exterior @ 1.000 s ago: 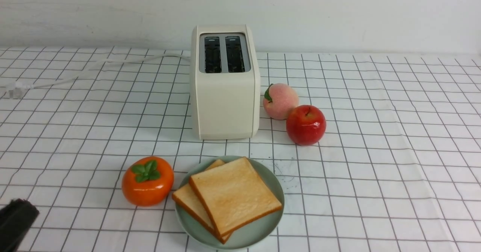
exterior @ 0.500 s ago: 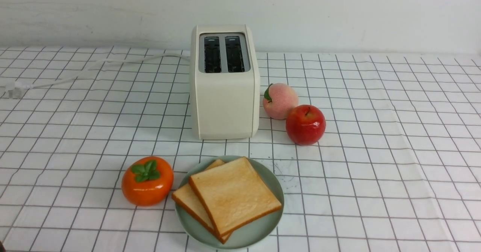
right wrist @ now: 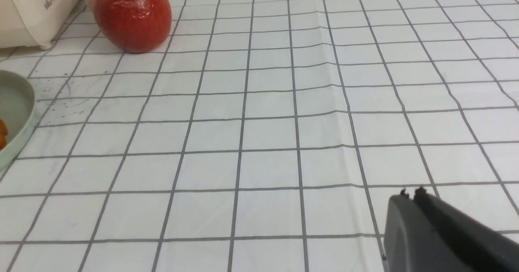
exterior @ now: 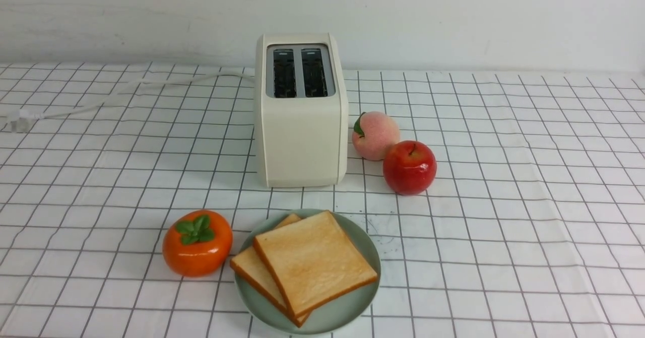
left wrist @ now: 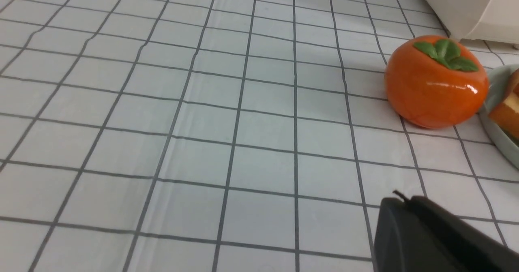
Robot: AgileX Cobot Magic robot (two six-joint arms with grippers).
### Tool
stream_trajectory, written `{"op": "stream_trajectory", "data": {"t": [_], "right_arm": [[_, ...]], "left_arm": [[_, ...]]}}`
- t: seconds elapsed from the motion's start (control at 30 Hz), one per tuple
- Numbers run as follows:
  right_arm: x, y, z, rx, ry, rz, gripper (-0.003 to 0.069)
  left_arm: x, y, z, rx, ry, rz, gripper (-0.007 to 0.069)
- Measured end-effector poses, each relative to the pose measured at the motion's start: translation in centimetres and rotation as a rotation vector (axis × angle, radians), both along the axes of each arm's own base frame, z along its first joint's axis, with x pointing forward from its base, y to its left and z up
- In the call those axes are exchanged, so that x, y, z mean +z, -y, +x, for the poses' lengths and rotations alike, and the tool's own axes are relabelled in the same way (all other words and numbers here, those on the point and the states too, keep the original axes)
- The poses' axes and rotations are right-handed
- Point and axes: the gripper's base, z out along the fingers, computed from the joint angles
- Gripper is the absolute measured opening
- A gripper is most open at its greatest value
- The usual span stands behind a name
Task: Take toasted bread from bread machine on white checkered table place on plate.
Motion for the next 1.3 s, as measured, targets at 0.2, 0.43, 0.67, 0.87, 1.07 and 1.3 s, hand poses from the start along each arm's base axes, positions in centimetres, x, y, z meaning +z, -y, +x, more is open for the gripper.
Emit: {"op": "stream_trajectory", "data": {"t": [0.2, 0.43, 0.67, 0.87, 1.07, 1.3], "right_arm": [[0.00, 0.00, 0.00, 0.000, 0.000, 0.001, 0.0015], [0.00, 0.00, 0.00, 0.000, 0.000, 0.001, 0.0021], [0.00, 0.00, 0.00, 0.000, 0.000, 0.001, 0.0032], [0.00, 0.00, 0.00, 0.000, 0.000, 0.001, 0.0035], [0.00, 0.00, 0.00, 0.000, 0.000, 0.001, 0.0046], [0.00, 0.00, 0.00, 0.000, 0.000, 0.001, 0.0055]], "left_arm": [[0.01, 0.00, 0.00, 0.000, 0.001, 0.000, -0.0013], [0.01, 0.00, 0.00, 0.001, 0.001, -0.002, -0.0013], [0.01, 0.00, 0.00, 0.001, 0.001, -0.003, -0.0013], [0.01, 0.00, 0.00, 0.001, 0.001, -0.003, -0.0013], [0.01, 0.00, 0.00, 0.001, 0.001, -0.003, -0.0012], [0.01, 0.00, 0.00, 0.001, 0.001, -0.003, -0.0008]]}}
